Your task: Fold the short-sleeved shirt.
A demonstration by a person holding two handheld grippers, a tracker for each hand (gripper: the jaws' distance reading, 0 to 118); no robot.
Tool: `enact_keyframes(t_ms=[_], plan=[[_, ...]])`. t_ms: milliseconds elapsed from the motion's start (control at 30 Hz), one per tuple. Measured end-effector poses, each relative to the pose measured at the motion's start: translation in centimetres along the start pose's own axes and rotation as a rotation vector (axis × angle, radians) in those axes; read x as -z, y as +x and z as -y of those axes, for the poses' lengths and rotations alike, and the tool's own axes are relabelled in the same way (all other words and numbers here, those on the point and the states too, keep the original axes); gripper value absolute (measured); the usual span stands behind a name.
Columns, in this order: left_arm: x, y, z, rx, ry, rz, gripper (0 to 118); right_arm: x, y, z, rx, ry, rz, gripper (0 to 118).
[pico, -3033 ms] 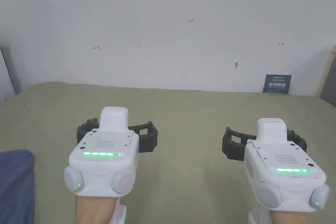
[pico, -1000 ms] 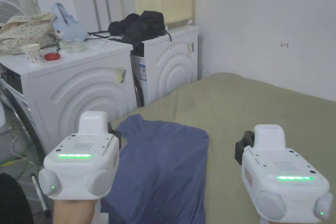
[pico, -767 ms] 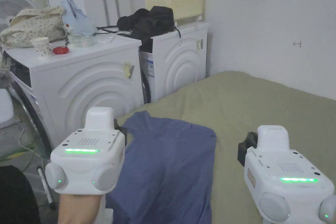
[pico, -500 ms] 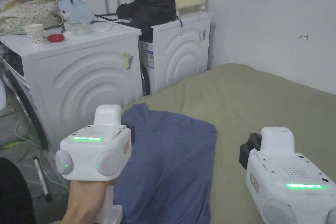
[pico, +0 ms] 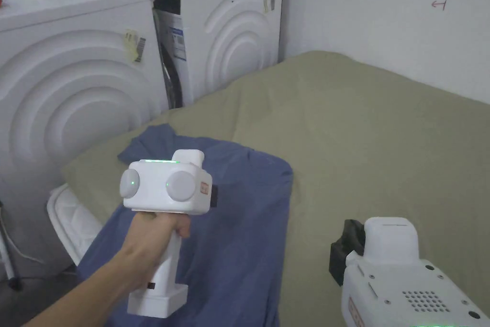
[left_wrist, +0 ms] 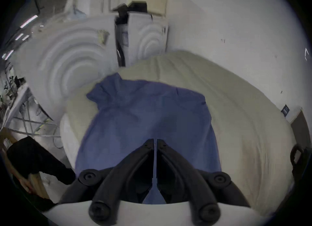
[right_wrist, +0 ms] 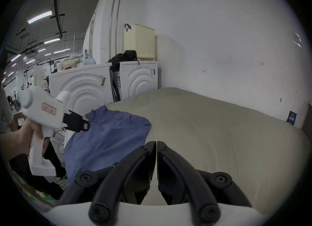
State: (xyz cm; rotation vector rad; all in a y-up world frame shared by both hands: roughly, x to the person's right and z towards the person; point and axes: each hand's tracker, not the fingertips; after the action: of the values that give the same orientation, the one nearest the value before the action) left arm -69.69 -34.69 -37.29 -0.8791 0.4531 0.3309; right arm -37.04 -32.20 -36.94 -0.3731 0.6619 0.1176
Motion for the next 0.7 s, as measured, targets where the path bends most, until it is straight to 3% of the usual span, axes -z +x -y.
enact_keyframes(t_ms=[33,67,100,133,167,233,367,567,600,700], plan=[[0.7,0.2,-0.2,-0.001,-0.022,0.002,8,0.3,0.2,0.4,-0.002,-0.004,0.0,8],[1.2,0.5,-0.3,-0.001,0.001,-0.016,18,0.6,0.3,0.7,-0.005,-0.014,0.003,8],[1.6,0.8,-0.5,0.02,0.002,-0.037,46,0.9,0.5,0.9,-0.008,-0.023,0.006,8],[1.6,1.3,-0.5,0.046,-0.017,-0.052,103,1.1,0.6,1.2,-0.008,-0.029,0.009,8],[2.1,1.5,-0.6,0.038,-0.049,-0.053,118,1.2,0.7,1.4,-0.007,-0.033,0.012,8],[2.4,2.3,-0.7,0.07,-0.054,-0.063,110,1.6,0.9,1.7,0.004,-0.049,0.018,8],[7.1,1.4,-2.1,0.095,-0.091,-0.091,111,1.7,1.1,2.1,0.018,-0.057,0.026,8],[7.8,3.3,0.9,0.101,-0.114,-0.106,104,1.4,1.8,2.4,0.013,-0.064,0.03,8],[7.7,3.3,0.8,0.102,-0.116,-0.102,99,1.4,2.0,2.4,0.007,-0.066,0.033,8],[7.0,3.8,0.5,0.142,-0.1,-0.079,57,1.0,2.8,2.3,0.013,-0.067,0.047,8]])
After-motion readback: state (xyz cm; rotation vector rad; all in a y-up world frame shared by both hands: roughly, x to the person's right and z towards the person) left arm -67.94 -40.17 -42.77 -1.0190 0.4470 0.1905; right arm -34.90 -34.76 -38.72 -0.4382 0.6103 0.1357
